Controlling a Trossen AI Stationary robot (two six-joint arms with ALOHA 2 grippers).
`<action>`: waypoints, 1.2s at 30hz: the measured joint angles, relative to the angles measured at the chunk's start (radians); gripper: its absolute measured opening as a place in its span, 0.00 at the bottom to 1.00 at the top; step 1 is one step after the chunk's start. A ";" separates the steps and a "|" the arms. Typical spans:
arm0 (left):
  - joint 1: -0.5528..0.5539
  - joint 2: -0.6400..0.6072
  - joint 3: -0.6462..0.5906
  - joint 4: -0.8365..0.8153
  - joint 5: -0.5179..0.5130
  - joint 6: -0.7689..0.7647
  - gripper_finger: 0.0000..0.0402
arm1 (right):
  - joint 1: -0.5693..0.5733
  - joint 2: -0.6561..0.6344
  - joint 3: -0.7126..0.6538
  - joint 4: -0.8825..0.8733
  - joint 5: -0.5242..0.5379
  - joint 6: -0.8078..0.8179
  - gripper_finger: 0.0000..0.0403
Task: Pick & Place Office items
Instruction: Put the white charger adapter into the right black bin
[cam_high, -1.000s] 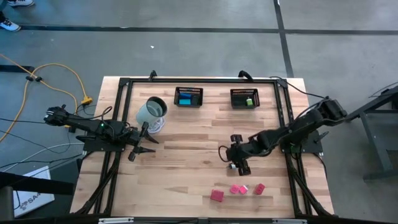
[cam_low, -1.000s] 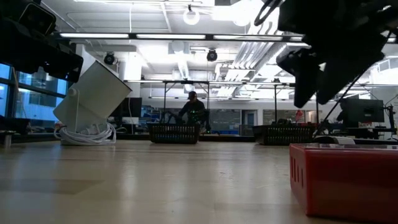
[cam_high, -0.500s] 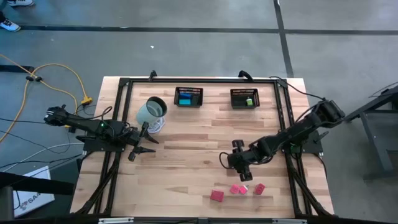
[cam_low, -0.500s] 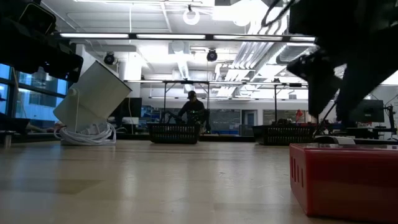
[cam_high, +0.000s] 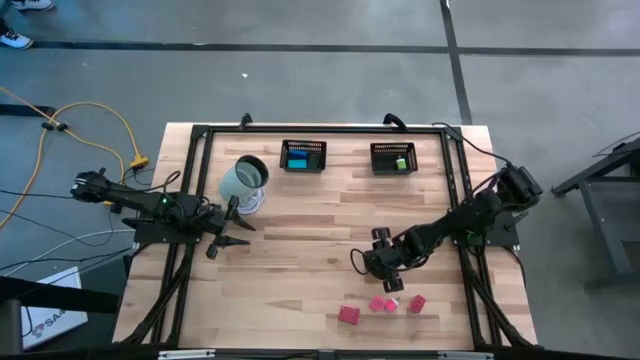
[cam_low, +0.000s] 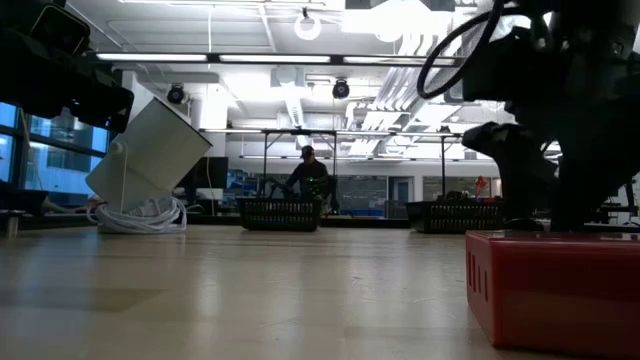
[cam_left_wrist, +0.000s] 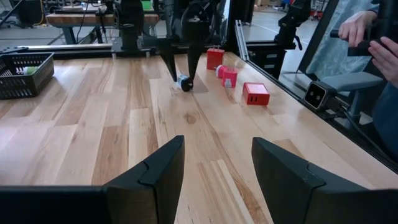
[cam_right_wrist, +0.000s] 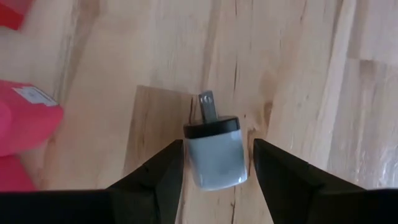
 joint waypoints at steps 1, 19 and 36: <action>0.000 0.000 0.000 0.000 0.000 0.000 0.45 | 0.000 0.007 0.000 0.000 -0.001 0.000 0.45; 0.000 0.000 0.000 0.000 0.000 0.000 0.45 | 0.000 0.018 0.001 0.023 -0.006 -0.007 0.45; 0.000 0.000 0.000 0.000 0.000 0.000 0.45 | 0.000 0.018 0.001 0.023 0.003 -0.007 0.44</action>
